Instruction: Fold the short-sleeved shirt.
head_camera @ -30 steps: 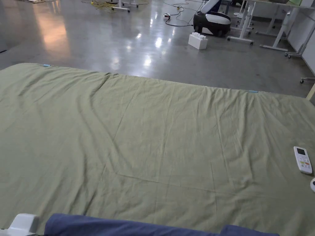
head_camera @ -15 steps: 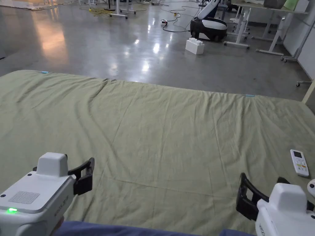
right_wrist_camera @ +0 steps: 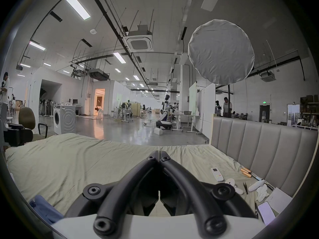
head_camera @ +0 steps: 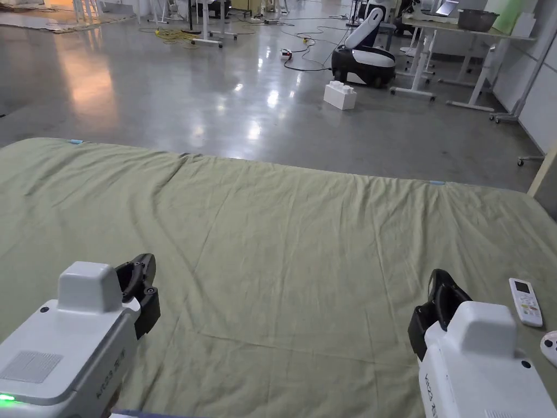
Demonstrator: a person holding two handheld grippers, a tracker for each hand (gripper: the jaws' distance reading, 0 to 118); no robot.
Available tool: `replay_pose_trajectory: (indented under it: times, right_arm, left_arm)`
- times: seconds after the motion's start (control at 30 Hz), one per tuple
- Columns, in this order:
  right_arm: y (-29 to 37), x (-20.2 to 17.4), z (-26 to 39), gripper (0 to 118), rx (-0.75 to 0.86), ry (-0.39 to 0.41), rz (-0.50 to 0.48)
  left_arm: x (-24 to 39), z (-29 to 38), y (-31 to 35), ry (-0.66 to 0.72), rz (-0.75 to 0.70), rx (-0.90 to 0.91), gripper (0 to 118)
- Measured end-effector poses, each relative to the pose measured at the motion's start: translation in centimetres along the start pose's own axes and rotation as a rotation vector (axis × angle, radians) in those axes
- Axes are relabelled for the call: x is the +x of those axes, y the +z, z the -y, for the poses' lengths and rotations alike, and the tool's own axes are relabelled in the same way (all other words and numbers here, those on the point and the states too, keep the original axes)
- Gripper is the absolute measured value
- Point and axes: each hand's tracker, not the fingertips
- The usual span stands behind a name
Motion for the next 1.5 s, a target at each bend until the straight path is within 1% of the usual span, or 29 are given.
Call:
replay_pose_trajectory:
  times: [0.2, 0.27, 0.3, 0.4, 0.43, 0.47, 0.5, 0.53, 0.57, 0.67, 0.7, 0.73, 0.83, 0.97, 1.03, 1.1, 1.17, 1.23, 1.27, 1.33, 1.4, 1.43, 1.47, 1.5]
  right_arm:
    - [-0.5, 0.0, 0.4, 0, -0.023, 0.009, -0.017]
    - [-0.7, -0.1, 0.6, 0, -0.038, 0.021, -0.023]
    - [-0.8, -0.1, 0.8, 0, -0.045, 0.022, -0.027]
    - [-1.0, -0.1, 1.5, 1, -0.073, 0.028, -0.034]
    - [-1.1, -0.2, 1.7, 0, -0.083, 0.027, -0.034]
    - [-1.1, -0.2, 1.9, 0, -0.095, 0.025, -0.035]
    - [-1.2, -0.2, 2.1, 0, -0.107, 0.022, -0.036]
    - [-1.1, -0.2, 2.3, 0, -0.116, 0.02, -0.037]
    - [-1.1, -0.3, 2.5, 1, -0.122, 0.02, -0.039]
    - [-1.1, -0.5, 3.0, 1, -0.144, 0.03, -0.039]
    - [-1.1, -0.5, 3.1, 0, -0.151, 0.031, -0.041]
    - [-1.2, -0.6, 3.2, 0, -0.159, 0.033, -0.042]
    - [-1.1, -0.6, 3.5, 0, -0.175, 0.043, -0.043]
    - [-1.1, -0.7, 3.8, 1, -0.192, 0.05, -0.044]
    - [-1.2, -0.8, 4.0, 1, -0.206, 0.054, -0.049]
    - [-1.2, -0.9, 4.1, 1, -0.209, 0.059, -0.05]
    - [-1.3, -1.2, 4.1, 1, -0.211, 0.059, -0.053]
    - [-1.3, -1.5, 4.0, 1, -0.212, 0.056, -0.059]
    - [-1.4, -1.6, 4.0, 1, -0.213, 0.056, -0.061]
    - [-1.3, -1.9, 4.0, 1, -0.214, 0.055, -0.069]
    - [-1.4, -2.2, 4.0, 1, -0.214, 0.057, -0.075]
    - [-1.3, -2.3, 4.0, 1, -0.215, 0.059, -0.078]
    - [-1.3, -2.3, 4.0, 1, -0.215, 0.061, -0.08]
    - [-1.2, -2.3, 4.0, 1, -0.215, 0.062, -0.083]
  left_arm:
    - [-5.2, 1.4, 0.6, 0.104, 0.039, -0.208, 0]
    - [-7.8, 2.5, 0.5, 0.173, 0.079, -0.333, 0]
    - [-9.1, 3.4, 0.4, 0.196, 0.075, -0.375, 0]
    - [-12.5, 5.9, -0.4, 0.217, 0.118, -0.528, 0]
    - [-13.4, 6.9, -0.7, 0.219, 0.108, -0.57, 0]
    - [-14.3, 7.8, -0.9, 0.233, 0.118, -0.615, 1]
    - [-15.1, 8.7, -1.2, 0.251, 0.151, -0.658, 5]
    - [-15.8, 9.5, -1.3, 0.263, 0.162, -0.681, 14]
    - [-16.3, 10.3, -1.5, 0.275, 0.178, -0.696, 35]
    - [-17.7, 12.1, -2.4, 0.345, 0.239, -0.764, 83]
    - [-17.9, 12.7, -2.5, 0.377, 0.263, -0.774, 90]
    - [-18.3, 13.4, -2.8, 0.415, 0.268, -0.791, 93]
    - [-19.4, 15.5, -3.6, 0.537, 0.322, -0.863, 93]
    - [-20.0, 18.4, -4.2, 0.619, 0.394, -0.932, 93]
    - [-20.2, 18.5, -3.8, 0.672, 0.413, -0.85, 93]
    - [-20.5, 18.6, -4.0, 0.744, 0.425, -0.862, 93]
    - [-20.7, 19.0, -4.1, 0.842, 0.489, -0.883, 92]
    - [-20.3, 19.5, -4.1, 0.911, 0.534, -0.895, 92]
    - [-19.9, 19.8, -4.1, 0.896, 0.553, -0.918, 91]
    - [-19.0, 19.9, -4.2, 0.861, 0.576, -0.908, 91]
    - [-18.7, 19.9, -4.3, 0.858, 0.576, -0.905, 90]
    - [-18.5, 19.8, -4.4, 0.863, 0.572, -0.904, 87]
    - [-18.5, 19.8, -4.5, 0.86, 0.561, -0.906, 78]
    - [-18.4, 19.7, -4.6, 0.838, 0.537, -0.91, 63]
